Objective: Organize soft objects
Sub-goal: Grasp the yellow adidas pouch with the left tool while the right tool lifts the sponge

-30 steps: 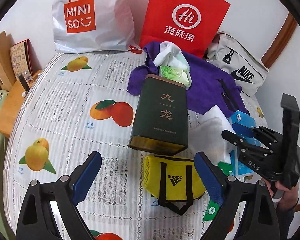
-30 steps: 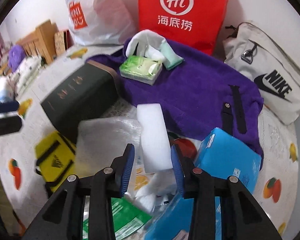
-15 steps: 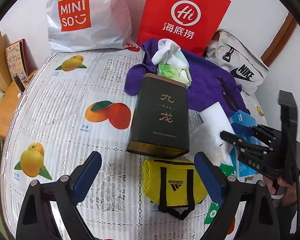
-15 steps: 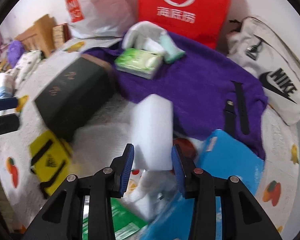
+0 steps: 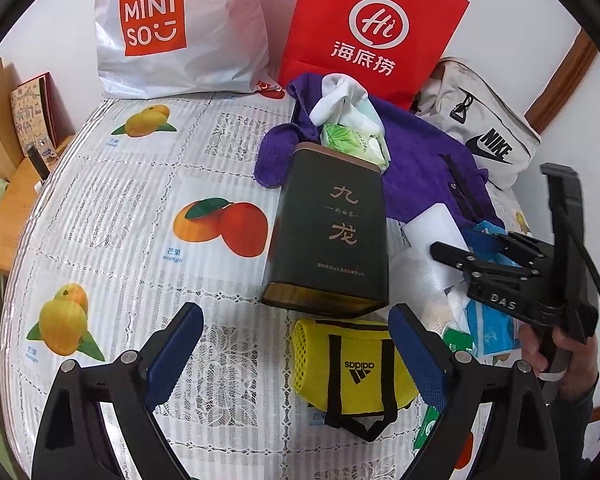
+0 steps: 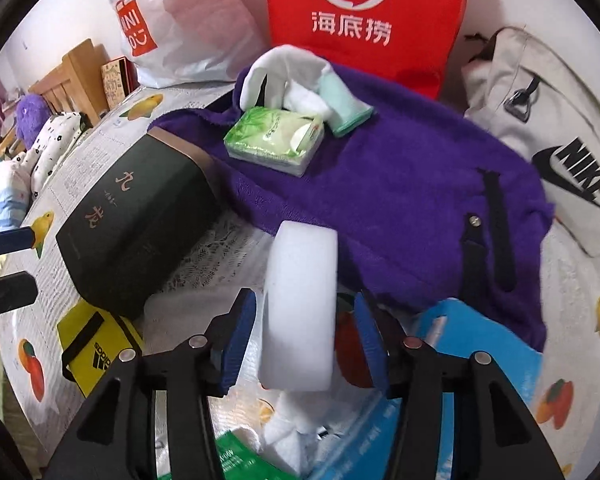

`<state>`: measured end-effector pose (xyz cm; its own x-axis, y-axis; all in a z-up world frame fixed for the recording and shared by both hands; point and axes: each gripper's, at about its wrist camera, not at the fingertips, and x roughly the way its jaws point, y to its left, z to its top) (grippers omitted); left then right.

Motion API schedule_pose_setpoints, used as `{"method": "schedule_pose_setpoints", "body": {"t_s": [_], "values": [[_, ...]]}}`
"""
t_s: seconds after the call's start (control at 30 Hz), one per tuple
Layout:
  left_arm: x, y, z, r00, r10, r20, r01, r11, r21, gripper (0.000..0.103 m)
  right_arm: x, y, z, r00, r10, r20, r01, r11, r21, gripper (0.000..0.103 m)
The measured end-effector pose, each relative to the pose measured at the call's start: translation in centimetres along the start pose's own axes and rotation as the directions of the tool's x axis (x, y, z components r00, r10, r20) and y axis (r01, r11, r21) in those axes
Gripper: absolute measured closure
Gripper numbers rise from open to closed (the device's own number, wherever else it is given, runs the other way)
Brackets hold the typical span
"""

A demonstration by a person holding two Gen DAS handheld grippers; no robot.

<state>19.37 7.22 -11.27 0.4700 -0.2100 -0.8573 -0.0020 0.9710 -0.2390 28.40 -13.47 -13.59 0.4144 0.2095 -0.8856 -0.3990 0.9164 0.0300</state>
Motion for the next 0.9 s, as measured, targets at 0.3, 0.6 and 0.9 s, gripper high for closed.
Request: {"method": "schedule_pose_setpoints", "body": {"t_s": [0.3,0.6,0.9], "values": [[0.9,-0.6,-1.1,0.999,-0.009,-0.038,0.010,1.000,0.029,0.009,-2.8,0.5,-1.1,0.997,0.006,0.080,-0.007,1.000,0.017,0.072],[3.0,-3.7,-3.9,0.995,-0.051,-0.084,0.060,0.991,0.116,0.009,-7.9,-0.5,-3.2,0.980,-0.011,0.200,-0.010,0.994,0.104,0.071],[6.1,-5.8,-4.9,0.990,-0.034,-0.134,0.059,0.982,0.182,0.002,-10.2,-0.9,-6.7,0.976,-0.018,0.216,-0.013,0.990,0.139,0.071]]}}
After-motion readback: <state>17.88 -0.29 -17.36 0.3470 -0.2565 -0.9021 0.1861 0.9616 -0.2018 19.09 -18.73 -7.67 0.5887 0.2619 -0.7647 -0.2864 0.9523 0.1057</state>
